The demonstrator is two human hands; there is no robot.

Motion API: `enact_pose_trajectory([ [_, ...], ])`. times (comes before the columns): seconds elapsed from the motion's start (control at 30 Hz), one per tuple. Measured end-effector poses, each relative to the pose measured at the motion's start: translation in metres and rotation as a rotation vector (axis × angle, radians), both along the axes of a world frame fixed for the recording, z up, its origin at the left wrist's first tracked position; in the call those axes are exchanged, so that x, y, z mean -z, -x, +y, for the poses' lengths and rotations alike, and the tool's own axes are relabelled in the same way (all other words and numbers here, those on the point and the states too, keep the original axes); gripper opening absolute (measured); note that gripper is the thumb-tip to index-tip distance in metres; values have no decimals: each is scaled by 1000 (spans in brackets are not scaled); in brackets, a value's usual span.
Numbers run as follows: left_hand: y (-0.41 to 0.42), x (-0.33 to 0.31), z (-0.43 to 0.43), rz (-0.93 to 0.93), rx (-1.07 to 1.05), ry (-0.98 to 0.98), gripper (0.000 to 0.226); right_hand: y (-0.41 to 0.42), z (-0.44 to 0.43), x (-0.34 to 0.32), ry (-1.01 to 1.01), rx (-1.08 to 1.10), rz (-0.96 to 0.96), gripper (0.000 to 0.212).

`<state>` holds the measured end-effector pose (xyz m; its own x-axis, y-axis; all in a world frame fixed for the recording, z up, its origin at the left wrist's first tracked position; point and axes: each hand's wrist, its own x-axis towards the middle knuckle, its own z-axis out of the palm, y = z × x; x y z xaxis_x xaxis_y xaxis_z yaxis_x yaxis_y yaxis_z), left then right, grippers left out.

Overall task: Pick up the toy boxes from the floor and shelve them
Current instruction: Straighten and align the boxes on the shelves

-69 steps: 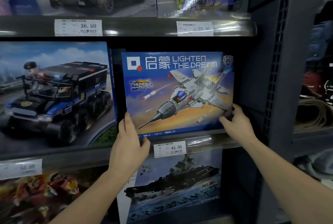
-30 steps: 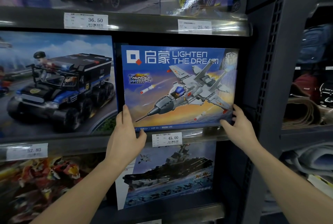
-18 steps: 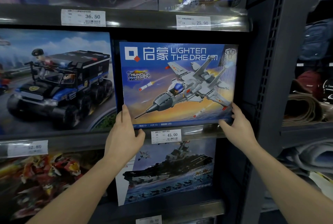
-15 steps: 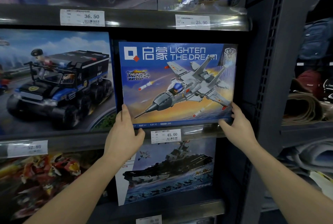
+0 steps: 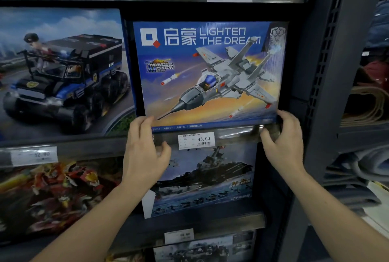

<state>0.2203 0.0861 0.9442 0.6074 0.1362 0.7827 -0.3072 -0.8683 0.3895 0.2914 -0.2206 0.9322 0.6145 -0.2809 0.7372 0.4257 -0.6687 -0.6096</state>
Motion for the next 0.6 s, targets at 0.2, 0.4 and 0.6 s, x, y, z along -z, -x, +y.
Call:
enact_pose_trajectory([
  [0.2,12,50,2,40,85,-65,44,19,21,40,31,-16,-83,28],
  [0.4,15,110,24,216,104,-67,47,31,36,91,47,-26,156,31],
  [0.6,9,168,61,558,1,108,70,30,33,143,13,14,483,48],
])
